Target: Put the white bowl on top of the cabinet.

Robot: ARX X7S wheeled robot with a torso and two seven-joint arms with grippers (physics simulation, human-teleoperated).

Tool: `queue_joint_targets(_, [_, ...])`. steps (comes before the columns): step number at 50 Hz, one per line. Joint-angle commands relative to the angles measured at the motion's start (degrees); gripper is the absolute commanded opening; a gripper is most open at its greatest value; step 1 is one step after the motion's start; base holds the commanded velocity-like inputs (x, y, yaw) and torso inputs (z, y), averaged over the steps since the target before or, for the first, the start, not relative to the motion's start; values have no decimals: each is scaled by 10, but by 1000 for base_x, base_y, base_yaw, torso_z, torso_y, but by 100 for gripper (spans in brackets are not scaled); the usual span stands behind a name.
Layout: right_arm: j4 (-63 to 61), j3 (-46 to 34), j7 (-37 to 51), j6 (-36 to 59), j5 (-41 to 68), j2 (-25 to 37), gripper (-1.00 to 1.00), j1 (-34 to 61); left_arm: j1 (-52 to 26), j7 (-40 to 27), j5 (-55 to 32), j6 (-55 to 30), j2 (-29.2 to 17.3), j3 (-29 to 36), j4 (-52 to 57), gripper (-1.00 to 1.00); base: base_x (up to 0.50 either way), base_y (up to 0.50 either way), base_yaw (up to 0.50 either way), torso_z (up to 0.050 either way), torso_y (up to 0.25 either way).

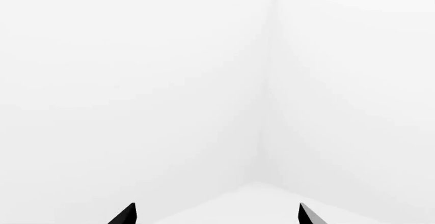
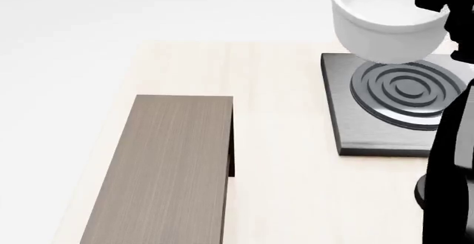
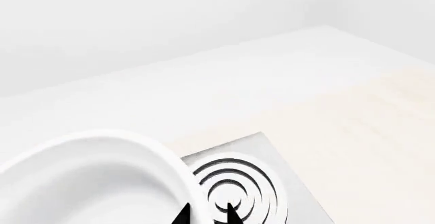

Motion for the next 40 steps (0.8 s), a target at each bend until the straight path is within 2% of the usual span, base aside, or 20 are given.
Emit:
queue_joint_targets(1, [0,4,-59,30,4,-28,-100,25,0,-2,-1,-1,-1,0,0,100,0,0,0,0,0])
queue_joint_targets(22, [-5,-22,-159,73,-4,-77,-100,22,1,-6,1,2,-3,3,0,100,0,0,0,0,1])
queue_joint_targets(27, [-181,-28,-180,174,1,-87,-100,-40,0,-5,-5,-3,-3,2,6,100,0,0,0,0,0])
queue_joint_targets(30, [-247,-24,-188,216,11,-90,-100,-66,0,-6,-2,0,-4,3,3,100,0,0,0,7,3])
queue_joint_targets(40, [-392,-45,-226,308,32,-95,-100,-123,0,-7,4,5,-5,9,-5,100,0,0,0,0,1])
